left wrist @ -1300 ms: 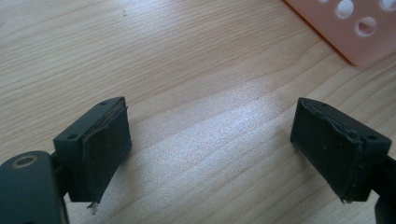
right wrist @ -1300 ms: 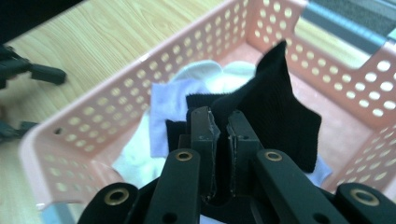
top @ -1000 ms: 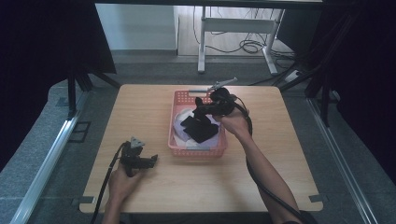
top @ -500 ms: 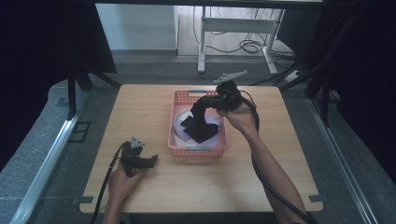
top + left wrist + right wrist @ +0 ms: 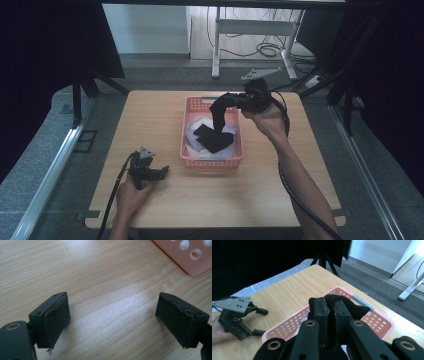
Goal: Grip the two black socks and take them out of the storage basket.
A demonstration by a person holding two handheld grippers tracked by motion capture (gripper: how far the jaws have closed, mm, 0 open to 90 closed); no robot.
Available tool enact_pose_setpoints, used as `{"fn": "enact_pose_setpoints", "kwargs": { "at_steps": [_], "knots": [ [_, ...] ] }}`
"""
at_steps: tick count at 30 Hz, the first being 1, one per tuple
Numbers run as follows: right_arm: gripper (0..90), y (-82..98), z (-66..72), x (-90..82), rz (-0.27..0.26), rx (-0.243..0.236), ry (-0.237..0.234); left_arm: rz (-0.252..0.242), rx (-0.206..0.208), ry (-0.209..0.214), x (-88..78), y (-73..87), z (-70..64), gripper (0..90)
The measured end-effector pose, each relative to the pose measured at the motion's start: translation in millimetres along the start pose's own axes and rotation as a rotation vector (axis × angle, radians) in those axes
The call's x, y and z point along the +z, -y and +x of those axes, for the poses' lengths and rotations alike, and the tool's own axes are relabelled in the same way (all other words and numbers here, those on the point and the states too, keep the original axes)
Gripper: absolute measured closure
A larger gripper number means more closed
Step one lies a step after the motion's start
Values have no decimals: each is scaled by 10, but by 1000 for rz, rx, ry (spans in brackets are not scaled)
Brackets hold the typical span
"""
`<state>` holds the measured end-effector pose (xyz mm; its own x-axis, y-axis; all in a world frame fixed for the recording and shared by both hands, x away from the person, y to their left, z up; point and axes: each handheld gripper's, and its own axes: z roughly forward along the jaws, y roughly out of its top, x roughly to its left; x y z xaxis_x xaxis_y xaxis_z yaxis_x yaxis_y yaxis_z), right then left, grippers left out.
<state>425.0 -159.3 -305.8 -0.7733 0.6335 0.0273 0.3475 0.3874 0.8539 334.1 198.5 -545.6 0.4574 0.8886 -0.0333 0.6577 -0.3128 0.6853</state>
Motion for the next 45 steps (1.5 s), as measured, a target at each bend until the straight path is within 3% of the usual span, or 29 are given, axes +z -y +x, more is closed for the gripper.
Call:
{"fn": "enact_pose_setpoints", "kwargs": {
  "at_steps": [13,26,36,45],
  "knots": [
    [835,21,-197,-368,-47,23,96,0,-1,1,-1,0,-1,119],
    [835,210,-494,-804,-68,82,192,0,0,0,-1,0,-1,119],
    [833,491,-676,-1040,-50,127,253,-1,-1,1,0,0,-2,119],
    [829,855,-823,-1093,-18,181,281,-3,-2,0,1,1,-2,119]
  ]
}}
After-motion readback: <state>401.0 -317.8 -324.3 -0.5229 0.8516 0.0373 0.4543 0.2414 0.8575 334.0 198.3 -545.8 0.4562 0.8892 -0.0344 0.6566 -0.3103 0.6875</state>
